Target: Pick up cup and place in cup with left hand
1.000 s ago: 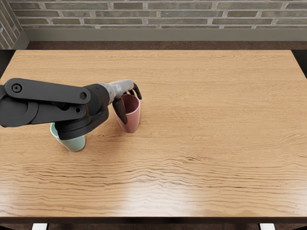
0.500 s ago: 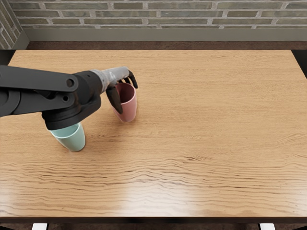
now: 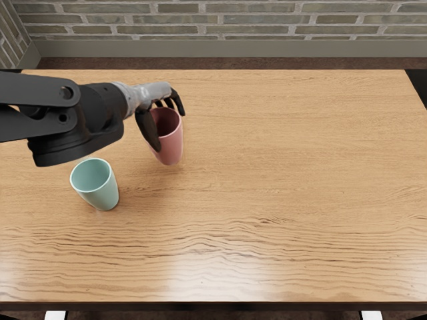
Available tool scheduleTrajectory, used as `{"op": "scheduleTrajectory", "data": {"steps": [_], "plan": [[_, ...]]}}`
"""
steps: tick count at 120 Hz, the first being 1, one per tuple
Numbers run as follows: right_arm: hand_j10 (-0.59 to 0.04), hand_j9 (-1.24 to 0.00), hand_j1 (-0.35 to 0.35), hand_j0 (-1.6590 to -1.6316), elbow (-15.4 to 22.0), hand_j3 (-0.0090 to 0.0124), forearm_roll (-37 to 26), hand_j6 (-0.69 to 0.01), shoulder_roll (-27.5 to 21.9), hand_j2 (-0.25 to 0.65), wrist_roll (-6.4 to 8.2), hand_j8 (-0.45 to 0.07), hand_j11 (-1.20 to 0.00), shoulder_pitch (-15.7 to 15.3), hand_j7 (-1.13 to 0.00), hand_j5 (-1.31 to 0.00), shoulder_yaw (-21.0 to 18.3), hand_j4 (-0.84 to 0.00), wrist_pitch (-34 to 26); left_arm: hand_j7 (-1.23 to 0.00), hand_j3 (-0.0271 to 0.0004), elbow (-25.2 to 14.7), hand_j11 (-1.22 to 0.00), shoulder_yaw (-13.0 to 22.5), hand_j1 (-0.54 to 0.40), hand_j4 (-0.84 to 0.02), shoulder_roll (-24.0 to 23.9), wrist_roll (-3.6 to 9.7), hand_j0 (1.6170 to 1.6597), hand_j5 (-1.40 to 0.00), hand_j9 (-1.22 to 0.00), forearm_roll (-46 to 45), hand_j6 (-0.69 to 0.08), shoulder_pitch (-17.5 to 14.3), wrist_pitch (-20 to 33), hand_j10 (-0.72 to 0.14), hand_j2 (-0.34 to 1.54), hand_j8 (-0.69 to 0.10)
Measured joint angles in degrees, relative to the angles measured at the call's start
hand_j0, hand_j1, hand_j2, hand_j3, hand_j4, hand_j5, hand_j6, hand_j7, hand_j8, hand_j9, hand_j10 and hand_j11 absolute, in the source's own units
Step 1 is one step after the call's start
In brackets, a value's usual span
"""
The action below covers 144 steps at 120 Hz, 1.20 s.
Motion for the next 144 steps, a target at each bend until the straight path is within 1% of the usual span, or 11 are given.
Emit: {"op": "scheduleTrajectory", "data": {"steps": [16, 39, 60, 76, 80, 97, 112, 120, 129, 134, 144], "plan": [[0.0, 0.0, -0.349, -1.6581, 0.0, 0.0, 0.02, 0.0, 0.0, 0.0, -0.01, 0.0, 0.0, 0.0, 0.0, 0.0, 0.01, 0.0, 0.0, -0.58, 0.0, -0.78, -0.58, 0.0, -0.11, -0.433, 0.83, 0.0, 1.6561, -0.59, -0.58, -0.81, -0.339, -1.29, -1.01, -0.437, 0.08, -0.306], [0.0, 0.0, -0.349, -1.6581, 0.0, 0.0, 0.01, 0.0, 0.0, 0.0, -0.01, 0.0, 0.0, 0.0, 0.0, 0.0, 0.0, 0.0, 0.0, -0.58, 0.0, -1.19, -0.58, 0.0, -0.087, -0.435, 2.94, -0.04, 1.656, -0.58, -0.58, -1.98, -0.363, -3.94, -3.67, -0.437, 0.07, -0.331], [0.0, 0.0, -0.349, -1.6581, 0.0, 0.0, 0.02, 0.0, 0.0, 0.0, 0.0, 0.0, 0.0, 0.0, 0.0, 0.0, -0.01, 0.0, 0.0, -0.58, 0.0, -1.26, -0.58, 0.0, -0.08, -0.434, 5.4, -0.02, 1.6559, -0.58, -0.58, -3.37, -0.372, -6.52, -8.19, -0.436, 0.07, -0.34], [0.0, 0.0, -0.349, -1.6581, 0.0, 0.0, 0.01, 0.0, 0.0, 0.0, 0.0, 0.0, 0.0, 0.0, 0.0, 0.0, 0.0, 0.0, 0.0, -0.58, 0.0, -1.31, -0.58, 0.06, -0.075, -0.433, 7.59, -0.05, 1.6559, -0.59, -0.58, -4.7, -0.37, -7.9, -11.93, -0.436, 0.07, -0.338], [0.0, 0.0, -0.349, -1.6581, 0.0, 0.0, 0.01, 0.0, 0.0, 0.0, 0.0, 0.0, 0.0, 0.0, 0.0, 0.0, 0.01, 0.0, 0.0, -0.58, 0.0, -1.31, -0.58, 0.07, -0.088, -0.435, 7.9, -0.07, 1.6561, -0.58, -0.58, -5.03, -0.37, -8.48, -12.97, -0.437, 0.08, -0.339], [0.0, 0.0, -0.349, -1.6581, 0.0, 0.0, 0.03, 0.0, 0.0, 0.0, 0.0, 0.0, 0.0, 0.0, 0.0, 0.0, 0.0, 0.0, 0.0, -0.58, 0.0, -1.34, -0.58, 0.08, -0.077, -0.433, 9.8, -0.17, 1.6557, -0.59, -0.58, -6.21, -0.371, -9.86, -16.99, -0.436, 0.04, -0.333], [0.0, 0.0, -0.349, -1.6581, 0.0, 0.0, 0.01, 0.0, 0.0, 0.0, 0.0, 0.0, 0.0, 0.0, 0.0, 0.0, -0.01, 0.0, 0.0, -0.58, 0.0, -1.35, -0.58, 0.09, -0.084, -0.431, 11.73, -0.3, 1.656, -0.59, -0.58, -7.23, -0.364, -11.75, -19.73, -0.436, 0.09, -0.332], [0.0, 0.0, -0.349, -1.6581, 0.0, 0.0, 0.01, 0.0, 0.0, 0.0, 0.0, 0.0, 0.0, 0.0, 0.0, 0.0, 0.01, 0.0, 0.0, -0.58, 0.0, -1.35, -0.58, 0.09, -0.095, -0.435, 12.94, -0.35, 1.6567, -0.58, -0.58, -7.71, -0.393, -12.82, -21.07, -0.439, 0.13, -0.349], [0.0, 0.0, -0.349, -1.6581, 0.0, 0.0, 0.02, 0.0, 0.0, 0.0, 0.0, 0.0, 0.0, 0.0, 0.0, 0.0, 0.01, 0.0, 0.0, -0.58, 0.0, -1.35, -0.58, 0.08, -0.11, -0.438, 13.3, -0.4, 1.657, -0.58, -0.58, -8.27, -0.375, -13.63, -22.47, -0.441, 0.14, -0.336], [0.0, 0.0, -0.349, -1.6581, 0.0, 0.0, 0.02, 0.0, 0.0, 0.0, 0.0, 0.0, 0.0, 0.0, 0.0, 0.0, 0.01, 0.0, 0.0, -0.58, 0.0, -1.35, -0.58, 0.09, -0.114, -0.439, 14.62, -0.42, 1.6572, -0.58, -0.58, -8.5, -0.386, -14.08, -23.25, -0.441, 0.16, -0.348], [0.0, 0.0, -0.349, -1.6581, 0.0, 0.0, 0.02, 0.0, 0.0, 0.0, 0.0, 0.0, 0.0, 0.0, 0.0, 0.0, -0.01, 0.0, 0.0, -0.58, 0.0, -1.35, -0.58, 0.08, -0.117, -0.44, 16.41, -0.44, 1.6572, -0.58, -0.58, -9.01, -0.382, -15.5, -25.11, -0.442, 0.17, -0.345]]}}
